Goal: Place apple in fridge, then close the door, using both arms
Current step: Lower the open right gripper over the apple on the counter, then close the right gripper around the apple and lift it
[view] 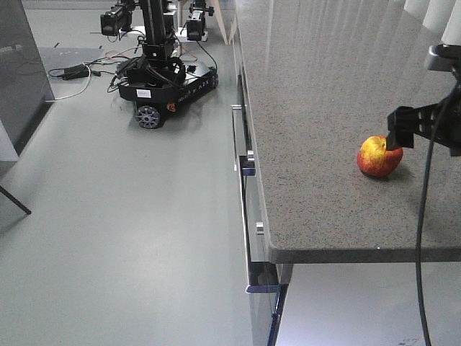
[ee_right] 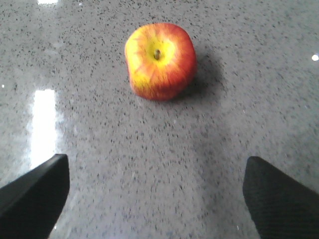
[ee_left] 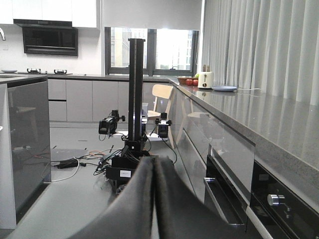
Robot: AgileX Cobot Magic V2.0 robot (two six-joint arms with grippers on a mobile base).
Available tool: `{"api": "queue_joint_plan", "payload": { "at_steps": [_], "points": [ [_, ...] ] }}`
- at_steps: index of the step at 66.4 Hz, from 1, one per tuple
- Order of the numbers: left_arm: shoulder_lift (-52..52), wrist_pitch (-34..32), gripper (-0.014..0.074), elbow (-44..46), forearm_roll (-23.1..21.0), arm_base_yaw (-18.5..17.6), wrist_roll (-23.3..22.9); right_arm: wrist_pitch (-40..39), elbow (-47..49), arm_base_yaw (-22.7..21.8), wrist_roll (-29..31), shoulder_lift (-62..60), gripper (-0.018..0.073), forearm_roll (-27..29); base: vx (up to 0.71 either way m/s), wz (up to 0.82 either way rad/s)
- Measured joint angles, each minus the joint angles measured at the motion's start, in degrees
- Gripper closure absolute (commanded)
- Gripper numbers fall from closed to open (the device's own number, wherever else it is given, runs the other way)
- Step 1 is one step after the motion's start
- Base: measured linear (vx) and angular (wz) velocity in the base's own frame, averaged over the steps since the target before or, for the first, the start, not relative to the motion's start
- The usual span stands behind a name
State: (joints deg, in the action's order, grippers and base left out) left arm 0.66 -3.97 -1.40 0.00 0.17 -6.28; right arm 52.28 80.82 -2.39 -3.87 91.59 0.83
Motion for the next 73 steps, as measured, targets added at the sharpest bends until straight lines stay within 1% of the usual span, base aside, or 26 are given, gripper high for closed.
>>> {"api": "queue_joint_plan", "payload": {
  "at_steps": [12, 30, 40, 56, 73],
  "points": [
    [0.0, 0.0, 0.0602, 0.0, 0.0, 0.0, 0.0, 1.9, 7.1, 0.0, 1.7, 7.3, -0.0095, 0.2, 0.0, 0.0],
    [0.0, 0.0, 0.0602, 0.0, 0.0, 0.0, 0.0, 6.9, 16.8, 0.0, 7.0, 17.0, -0.0094, 0.6, 0.0, 0.0],
    [0.0, 0.0, 0.0602, 0.0, 0.0, 0.0, 0.0, 7.8, 21.2, 0.0, 7.6, 21.5, -0.0092, 0.6, 0.0, 0.0],
    [0.0, 0.0, 0.0602, 0.0, 0.0, 0.0, 0.0, 7.3, 24.8, 0.0, 8.0, 26.7, -0.0085, -0.3, 0.0, 0.0],
    [0.0, 0.0, 0.0602, 0.0, 0.0, 0.0, 0.0, 5.6, 25.2, 0.0, 8.2, 29.8, -0.0055, -0.4, 0.0, 0.0]
  ]
}}
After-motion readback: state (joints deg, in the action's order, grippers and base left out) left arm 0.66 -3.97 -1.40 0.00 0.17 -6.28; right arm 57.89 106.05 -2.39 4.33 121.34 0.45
